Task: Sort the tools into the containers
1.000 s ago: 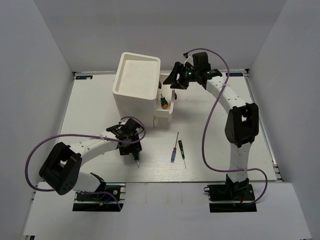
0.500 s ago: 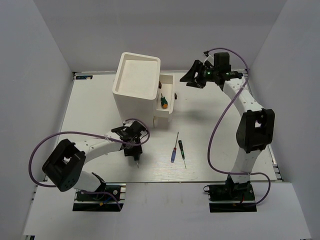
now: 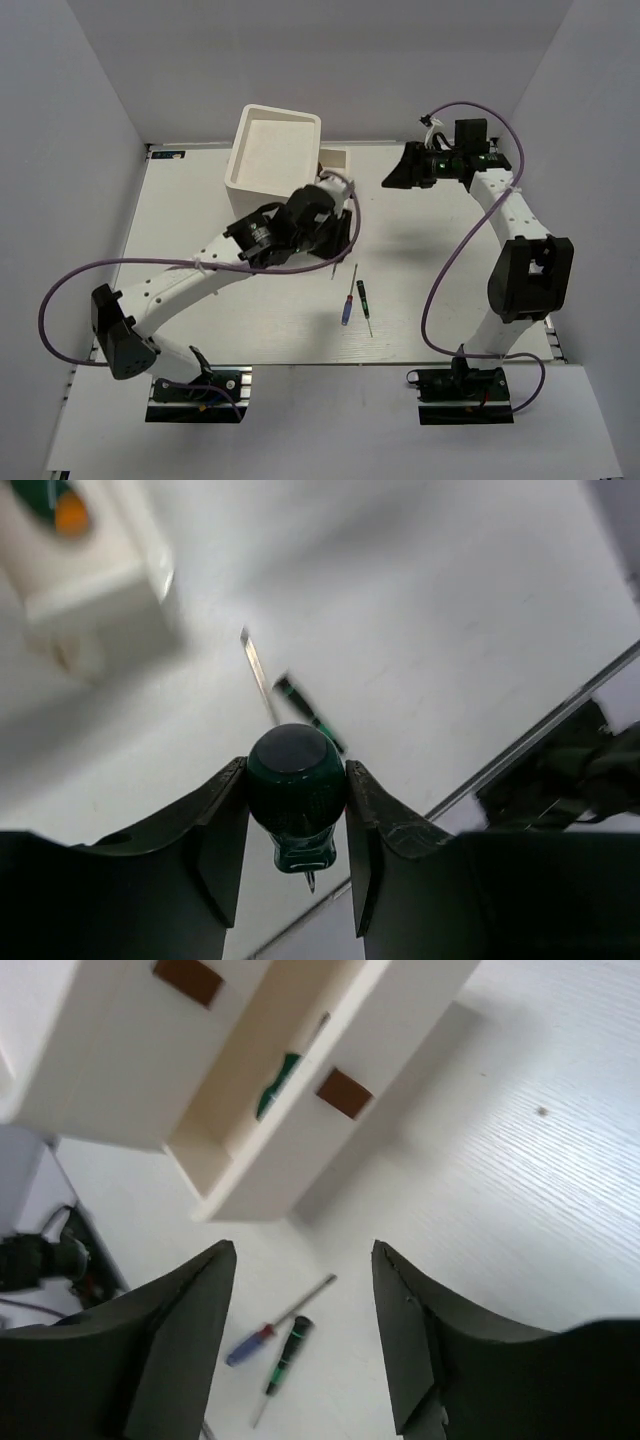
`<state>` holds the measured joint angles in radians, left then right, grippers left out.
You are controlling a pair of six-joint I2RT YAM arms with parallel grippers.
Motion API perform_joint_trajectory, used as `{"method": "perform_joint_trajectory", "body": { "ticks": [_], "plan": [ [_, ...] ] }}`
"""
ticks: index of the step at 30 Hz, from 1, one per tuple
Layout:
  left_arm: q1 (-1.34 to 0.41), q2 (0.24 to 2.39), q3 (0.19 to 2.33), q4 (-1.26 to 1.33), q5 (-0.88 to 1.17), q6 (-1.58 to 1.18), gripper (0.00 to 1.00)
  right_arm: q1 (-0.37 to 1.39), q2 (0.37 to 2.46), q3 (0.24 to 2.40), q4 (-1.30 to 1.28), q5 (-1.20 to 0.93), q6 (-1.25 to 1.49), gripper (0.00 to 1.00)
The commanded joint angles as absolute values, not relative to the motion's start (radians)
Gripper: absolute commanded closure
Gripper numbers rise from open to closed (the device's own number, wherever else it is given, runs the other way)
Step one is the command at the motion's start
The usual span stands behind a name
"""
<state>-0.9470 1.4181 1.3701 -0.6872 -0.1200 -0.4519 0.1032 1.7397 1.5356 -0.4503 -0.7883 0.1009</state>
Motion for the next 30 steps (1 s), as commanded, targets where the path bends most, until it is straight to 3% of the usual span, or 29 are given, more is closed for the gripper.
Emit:
{"method": "perform_joint_trajectory", "body": {
  "ticks": [1,3,9,15,22,23,24,26,27,28,30],
  "plan": [
    [-0.96,1.508,1.604,-0.713,-0.188,-0.26,1.0,0.063,1.713,1.509,-0.578,-0.822,-0.109,0.41],
    [-0.96,1.627,1.695,-0.726,-0.285,-0.239,1.0,0.035,1.723,1.525,-0.612,-0.79,-0.118,1.0],
    [-0.93,1.951,2.108,-0.879,-0.632,-0.255,1.0,-0.02,1.692,1.477,-0.6,-0.77,-0.097,1.0],
    [-0.888,2.026,2.183,-0.835,-0.727,-0.184,1.0,-0.051,1.669,1.418,-0.594,-0.794,-0.089,1.0],
    [-0.859,2.04,2.171,-0.795,-0.703,-0.166,1.0,-0.067,1.672,1.368,-0.581,-0.816,-0.078,1.0],
    [-0.848,2.04,2.171,-0.795,-0.703,-0.166,1.0,-0.067,1.672,1.365,-0.581,-0.822,-0.08,0.92],
    [-0.848,2.051,2.171,-0.795,-0.69,-0.166,1.0,-0.064,1.675,1.365,-0.581,-0.827,-0.08,0.72],
    [-0.848,2.062,2.161,-0.795,-0.69,-0.166,0.86,-0.064,1.683,1.371,-0.581,-0.847,-0.084,0.4],
    [-0.838,2.071,2.161,-0.795,-0.68,-0.176,0.8,-0.063,1.689,1.376,-0.583,-0.851,-0.087,0.35],
    [-0.838,2.082,2.161,-0.795,-0.68,-0.176,0.64,-0.063,1.692,1.379,-0.58,-0.86,-0.087,0.32],
    [-0.827,2.091,2.161,-0.805,-0.68,-0.186,0.58,-0.063,1.697,1.382,-0.58,-0.867,-0.087,0.3]
  ]
}}
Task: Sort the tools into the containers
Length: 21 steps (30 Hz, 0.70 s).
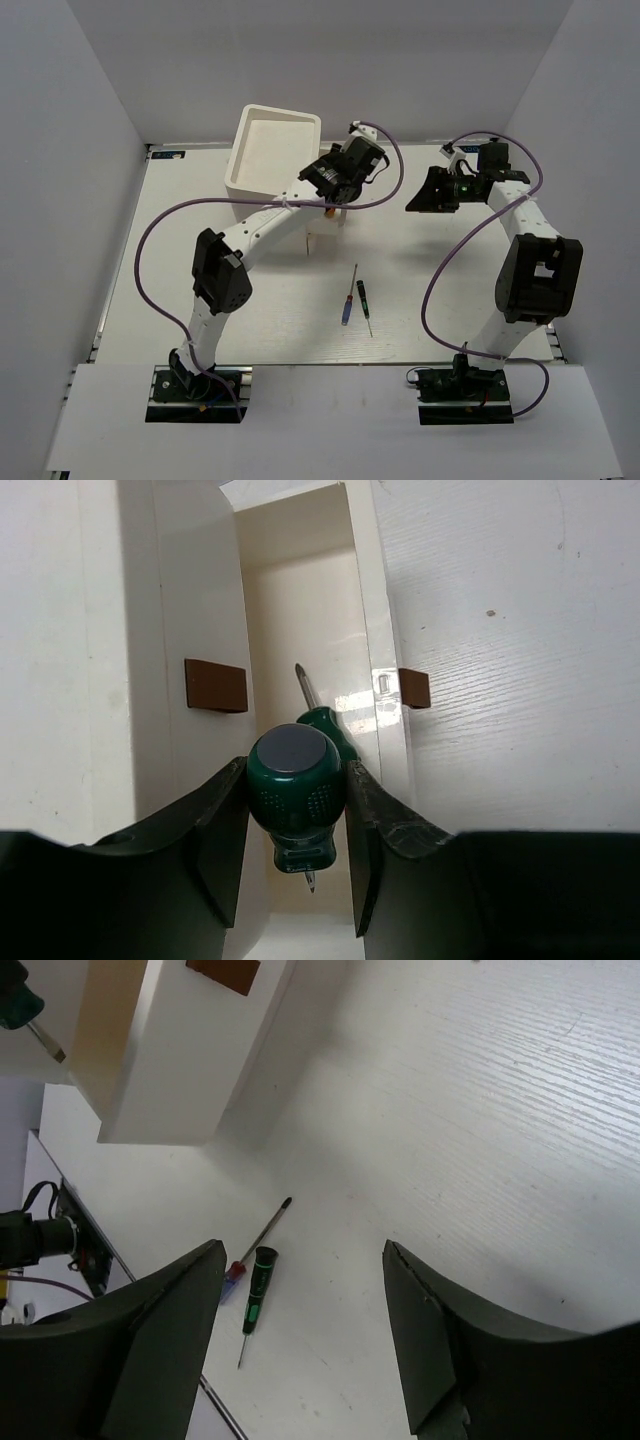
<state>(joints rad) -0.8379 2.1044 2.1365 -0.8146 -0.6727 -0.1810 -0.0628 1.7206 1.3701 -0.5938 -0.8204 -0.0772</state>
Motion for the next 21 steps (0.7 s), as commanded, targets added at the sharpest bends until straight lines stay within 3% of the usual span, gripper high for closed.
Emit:
{"method": "perform_joint_trajectory", "body": {
  "ticks": [1,4,9,10,11,12,13,14,15,18,21],
  "plan": [
    [-0.816,2.091,2.172,-0.805,-0.68,-0.186,0.55,-0.061,1.698,1.384,-0.577,-0.868,-0.087,0.3],
    [-0.807,2.1,2.207,-0.805,-0.669,-0.186,0.37,-0.06,1.701,1.382,-0.583,-0.876,-0.087,0.28],
    [-0.807,2.1,2.253,-0.795,-0.637,-0.167,0.33,-0.051,1.709,1.391,-0.575,-0.879,-0.094,0.28],
    [-0.807,2.1,2.263,-0.795,-0.637,-0.167,0.38,-0.051,1.712,1.4,-0.58,-0.88,-0.092,0.32],
    [-0.807,2.079,2.276,-0.795,-0.62,-0.167,0.48,-0.052,1.724,1.404,-0.578,-0.885,-0.092,0.4],
    [-0.807,2.06,2.276,-0.795,-0.608,-0.167,0.79,-0.04,1.729,1.414,-0.578,-0.896,-0.094,0.54],
    [-0.807,2.037,2.276,-0.779,-0.607,-0.167,0.9,-0.037,1.733,1.42,-0.575,-0.891,-0.095,0.86],
    [-0.819,2.008,2.276,-0.767,-0.607,-0.167,0.97,-0.029,1.746,1.427,-0.58,-0.888,-0.094,1.0],
    [-0.819,1.938,2.267,-0.767,-0.62,-0.185,1.0,-0.003,1.759,1.452,-0.578,-0.882,-0.092,1.0],
    [-0.756,1.786,2.157,-0.802,-0.688,-0.31,1.0,0.078,1.813,1.509,-0.586,-0.829,-0.091,1.0],
    [-0.603,1.535,1.929,-0.756,-0.733,-0.379,0.75,0.155,1.897,1.62,-0.598,-0.695,-0.042,1.0]
  ]
}}
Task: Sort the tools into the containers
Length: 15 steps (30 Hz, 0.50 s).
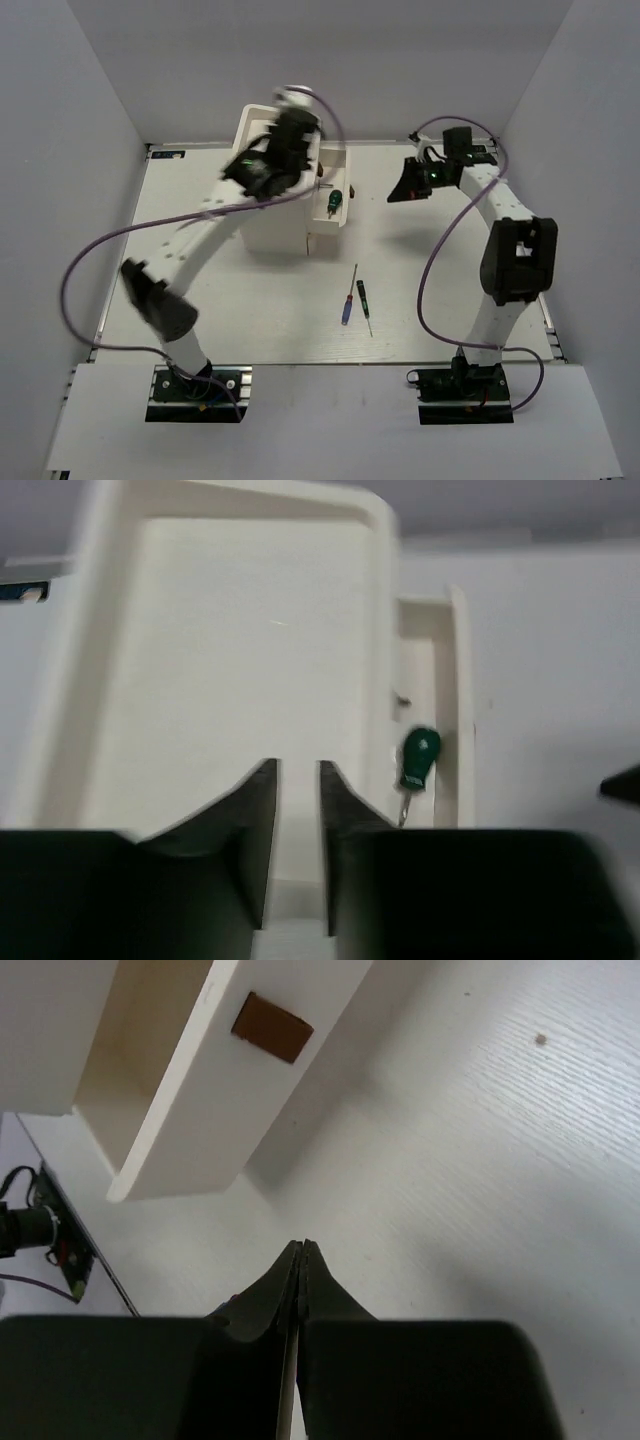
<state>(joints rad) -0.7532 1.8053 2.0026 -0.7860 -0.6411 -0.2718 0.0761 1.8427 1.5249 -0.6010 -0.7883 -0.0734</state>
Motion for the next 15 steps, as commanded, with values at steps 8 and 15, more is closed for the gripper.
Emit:
{"method": "perform_joint_trajectory", "body": {
  "ticks": [8,15],
  "plan": [
    [-0.157,1.391,1.617,-0.799,-0.41,-0.494,0.49,0.285,2.043,1.818,-0.617,-0.402,-0.034,1.0],
    [0.063,1.497,1.411,-0.625,0.06,-0.541,0.49,0.319,2.1,1.833,-0.603,-0.36,-0.06,1.0]
  ]
}}
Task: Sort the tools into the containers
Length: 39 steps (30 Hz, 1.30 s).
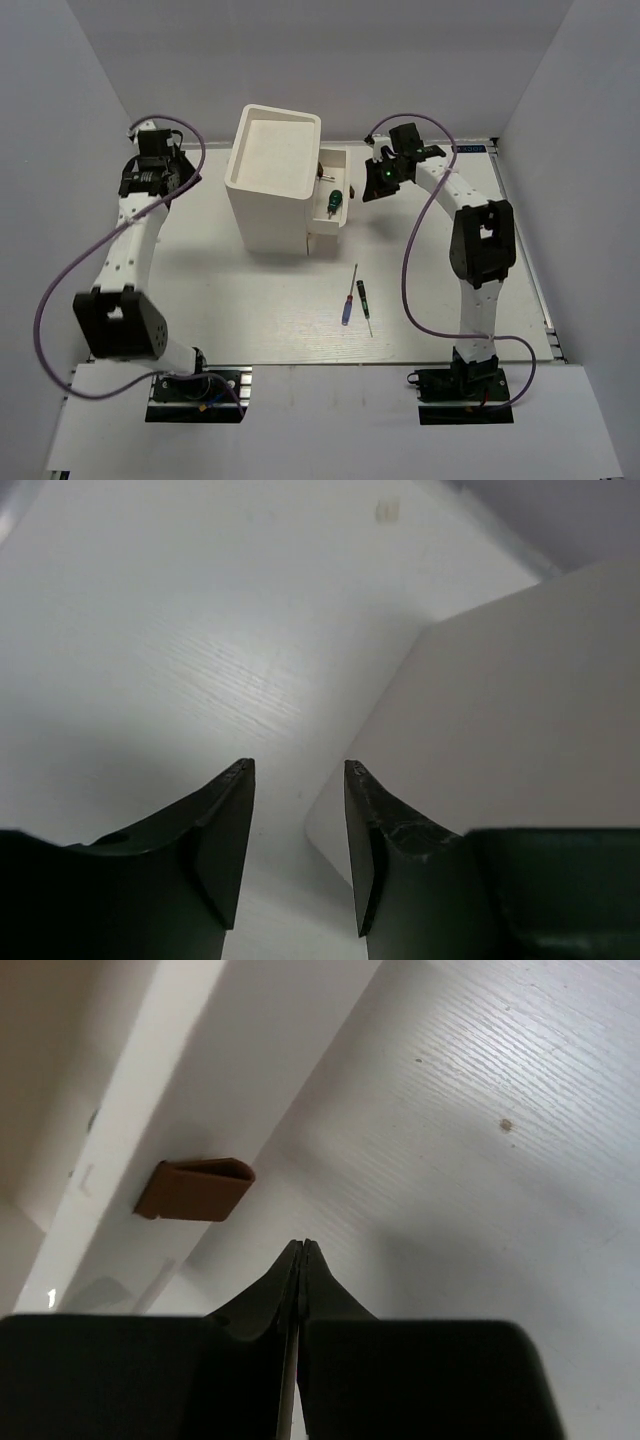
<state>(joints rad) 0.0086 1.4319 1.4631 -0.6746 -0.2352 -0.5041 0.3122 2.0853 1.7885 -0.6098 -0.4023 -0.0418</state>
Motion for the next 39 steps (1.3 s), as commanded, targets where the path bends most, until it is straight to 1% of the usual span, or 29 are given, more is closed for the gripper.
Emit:
{"method": "perform_joint_trajectory", "body": {
  "ticks": [1,2,3,5,6,9,15,22,27,28,32,36,37,38,39],
  "plan": [
    [0.087,1.521,1.399,-0.58,0.093,-0.532,0.49,0.321,2.106,1.833,-0.601,-0.373,-0.058,1.0],
    [0.087,1.543,1.385,-0.554,0.128,-0.532,0.47,0.328,2.109,1.833,-0.597,-0.391,-0.061,1.0],
    [0.103,1.575,1.362,-0.514,0.226,-0.522,0.47,0.331,2.112,1.838,-0.586,-0.456,-0.06,1.0],
    [0.114,1.601,1.353,-0.421,0.293,-0.511,0.46,0.344,2.131,1.858,-0.581,-0.512,-0.061,1.0],
    [0.114,1.612,1.342,-0.391,0.36,-0.511,0.46,0.35,2.132,1.871,-0.58,-0.575,-0.058,1.0],
    [0.114,1.641,1.342,-0.356,0.426,-0.492,0.46,0.373,2.161,1.919,-0.581,-0.624,-0.066,1.0],
    [0.114,1.674,1.33,-0.33,0.541,-0.457,0.46,0.419,2.227,2.037,-0.601,-0.657,-0.064,1.0],
    [0.094,1.707,1.329,-0.322,0.681,-0.428,0.46,0.457,2.263,2.08,-0.578,-0.634,-0.068,1.0],
    [0.094,1.707,1.299,-0.313,0.719,-0.428,0.46,0.476,2.281,2.086,-0.535,-0.684,-0.032,1.0],
    [0.094,1.697,1.29,-0.313,0.73,-0.428,0.46,0.479,2.283,2.085,-0.517,-0.727,-0.017,1.0],
    [0.094,1.687,1.278,-0.313,0.739,-0.428,0.46,0.483,2.298,2.102,-0.468,-0.748,0.02,1.0],
    [0.094,1.678,1.258,-0.313,0.739,-0.428,0.46,0.489,2.292,2.099,-0.48,-0.741,0.011,1.0],
    [0.094,1.669,1.258,-0.313,0.726,-0.428,0.45,0.486,2.29,2.094,-0.488,-0.736,0.008,1.0],
    [0.094,1.669,1.258,-0.322,0.716,-0.428,0.39,0.479,2.281,2.082,-0.494,-0.721,-0.029,1.0],
    [0.104,1.657,1.249,-0.331,0.684,-0.428,0.36,0.479,2.275,2.076,-0.5,-0.707,-0.046,1.0]
  ]
}}
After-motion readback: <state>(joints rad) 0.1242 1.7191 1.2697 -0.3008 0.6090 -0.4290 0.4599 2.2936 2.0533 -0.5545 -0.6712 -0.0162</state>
